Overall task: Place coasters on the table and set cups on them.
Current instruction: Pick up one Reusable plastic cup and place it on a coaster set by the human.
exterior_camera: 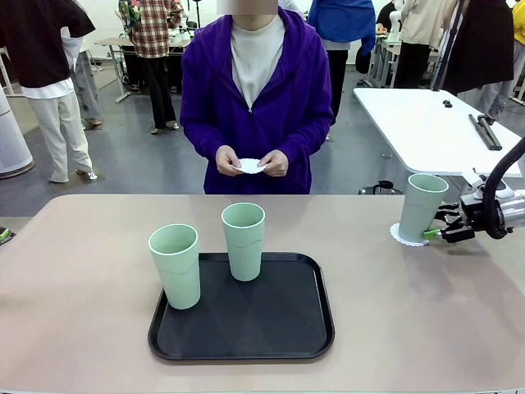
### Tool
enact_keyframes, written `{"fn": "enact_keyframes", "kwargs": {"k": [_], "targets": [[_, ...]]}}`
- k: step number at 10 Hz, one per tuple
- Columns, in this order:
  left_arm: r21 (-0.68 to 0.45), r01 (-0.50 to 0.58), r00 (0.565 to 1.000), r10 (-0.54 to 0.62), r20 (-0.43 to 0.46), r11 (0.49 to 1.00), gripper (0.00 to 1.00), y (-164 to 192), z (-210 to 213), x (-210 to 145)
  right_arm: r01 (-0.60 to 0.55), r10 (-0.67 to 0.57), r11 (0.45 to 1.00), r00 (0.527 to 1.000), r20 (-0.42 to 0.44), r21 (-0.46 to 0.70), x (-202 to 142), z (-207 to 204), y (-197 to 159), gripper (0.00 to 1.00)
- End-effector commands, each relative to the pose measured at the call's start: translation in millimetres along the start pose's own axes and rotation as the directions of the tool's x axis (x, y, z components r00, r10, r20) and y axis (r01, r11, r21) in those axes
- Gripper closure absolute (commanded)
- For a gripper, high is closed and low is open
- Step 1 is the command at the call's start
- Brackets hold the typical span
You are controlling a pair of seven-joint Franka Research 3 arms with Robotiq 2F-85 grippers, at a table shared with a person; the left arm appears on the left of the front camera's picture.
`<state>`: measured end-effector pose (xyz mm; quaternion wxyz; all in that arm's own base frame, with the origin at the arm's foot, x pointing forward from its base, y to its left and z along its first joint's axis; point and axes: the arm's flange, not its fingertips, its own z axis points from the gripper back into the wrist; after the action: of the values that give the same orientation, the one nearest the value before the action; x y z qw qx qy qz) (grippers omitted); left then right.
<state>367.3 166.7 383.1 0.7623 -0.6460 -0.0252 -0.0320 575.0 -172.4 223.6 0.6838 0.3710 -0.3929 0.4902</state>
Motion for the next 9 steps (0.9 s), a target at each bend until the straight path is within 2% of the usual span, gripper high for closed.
{"fn": "enact_keyframes", "kwargs": {"k": [1,3,5,6,8,9], "targets": [[-0.012,0.018,1.0,-0.018,-0.001,1.0,0.0,-1.1,2.5,-0.2,0.011,-0.012,1.0,0.998,-0.06,-0.019,9.5,9.3,1.8,0.0],[-0.012,0.018,1.0,-0.018,-0.001,1.0,0.0,-1.1,2.5,-0.2,0.01,-0.015,0.999,0.995,-0.102,-0.047,11.7,20.6,8.9,0.0],[-0.012,0.018,1.0,-0.018,-0.001,1.0,0.0,-1.1,2.5,-0.2,0.033,-0.055,0.99,0.986,-0.159,-0.137,33.6,45.7,32.2,0.0],[-0.012,0.018,1.0,-0.018,-0.001,1.0,0.0,-1.1,2.5,-0.2,0.061,-0.109,0.974,0.971,-0.214,-0.22,44.8,60.1,41.0,0.0],[-0.012,0.018,1.0,-0.018,-0.001,1.0,0.0,-1.1,2.5,-0.2,0.122,-0.272,0.892,0.914,-0.301,-0.435,76.1,85.0,64.2,0.0],[-0.012,0.018,1.0,-0.018,-0.001,1.0,0.0,-1.1,2.5,-0.2,0.148,-0.318,0.878,0.891,-0.324,-0.455,93.1,91.8,77.1,0.0]]}}
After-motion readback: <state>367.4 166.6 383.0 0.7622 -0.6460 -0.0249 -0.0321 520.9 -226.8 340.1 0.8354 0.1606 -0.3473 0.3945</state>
